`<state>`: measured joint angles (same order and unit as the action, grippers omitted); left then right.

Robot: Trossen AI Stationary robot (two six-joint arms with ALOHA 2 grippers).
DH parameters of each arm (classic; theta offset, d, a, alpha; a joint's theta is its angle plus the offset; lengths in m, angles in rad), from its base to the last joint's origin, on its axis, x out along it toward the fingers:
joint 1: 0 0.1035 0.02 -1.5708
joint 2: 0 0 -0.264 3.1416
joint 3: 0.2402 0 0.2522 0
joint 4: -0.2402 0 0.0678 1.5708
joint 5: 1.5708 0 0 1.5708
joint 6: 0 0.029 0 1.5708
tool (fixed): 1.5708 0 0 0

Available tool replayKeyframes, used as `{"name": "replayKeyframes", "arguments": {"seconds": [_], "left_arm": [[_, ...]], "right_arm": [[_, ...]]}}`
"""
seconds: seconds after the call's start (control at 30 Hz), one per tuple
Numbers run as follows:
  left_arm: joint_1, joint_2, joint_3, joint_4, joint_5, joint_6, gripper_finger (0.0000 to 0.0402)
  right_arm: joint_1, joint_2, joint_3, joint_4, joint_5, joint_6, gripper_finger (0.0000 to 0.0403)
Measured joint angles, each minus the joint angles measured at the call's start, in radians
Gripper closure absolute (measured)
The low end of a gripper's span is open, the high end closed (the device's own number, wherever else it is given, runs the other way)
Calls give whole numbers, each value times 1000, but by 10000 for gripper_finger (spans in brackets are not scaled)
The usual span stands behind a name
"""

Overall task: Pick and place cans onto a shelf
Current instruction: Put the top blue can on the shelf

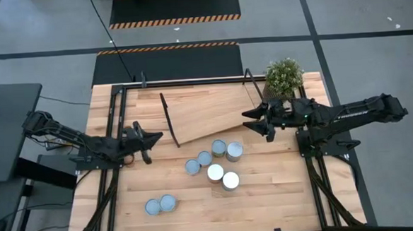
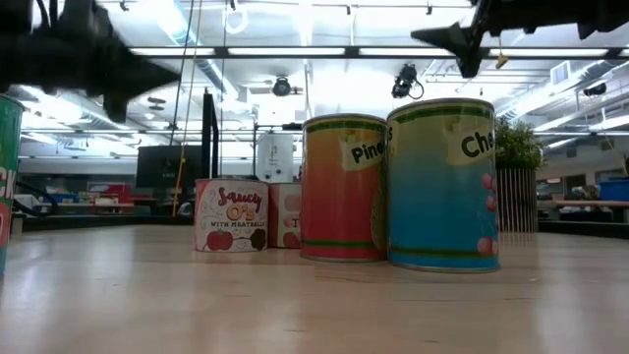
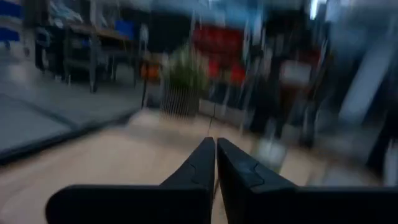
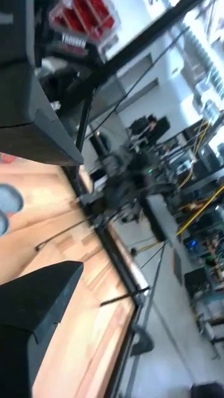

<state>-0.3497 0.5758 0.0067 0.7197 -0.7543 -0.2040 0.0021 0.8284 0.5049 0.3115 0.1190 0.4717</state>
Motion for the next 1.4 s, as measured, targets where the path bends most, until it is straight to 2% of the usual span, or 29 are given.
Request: {"name": "replayKeyframes", "arguments": {"seconds": [0.13, 0.27, 0.37, 0.57, 0.73, 0.87, 0.93, 1.1, 1.23, 1.4], "left_arm": [[0, 0, 0, 229, -5, -166, 377], [0, 0, 0, 344, -4, -338, 377], [0, 0, 0, 361, 22, -424, 377], [-1, 0, 0, 360, 53, -513, 377], [-1, 0, 0, 360, 53, -623, 377], [-1, 0, 0, 360, 52, -622, 377], [-1, 0, 0, 353, 18, -615, 377], [-1, 0, 4, 325, -46, -535, 363], [0, 0, 49, 249, -113, -434, 310], [-1, 0, 115, 147, -125, -222, 216]], "right_arm": [[-1, 74, 0, -1, 23, 1, 133], [-6, 140, 25, -61, 20, 19, 133], [-7, 191, 87, -172, 7, -22, 133], [-7, 289, 244, -419, -60, -204, 128], [-7, 363, 365, -620, -77, -339, 89], [-7, 417, 413, -716, -85, -395, 40], [-6, 440, 430, -765, -98, -396, 16], [25, 491, 473, -901, -97, -395, 13], [59, 509, 484, -962, -65, -404, 11], [96, 510, 484, -1081, -60, -392, 4]]}}
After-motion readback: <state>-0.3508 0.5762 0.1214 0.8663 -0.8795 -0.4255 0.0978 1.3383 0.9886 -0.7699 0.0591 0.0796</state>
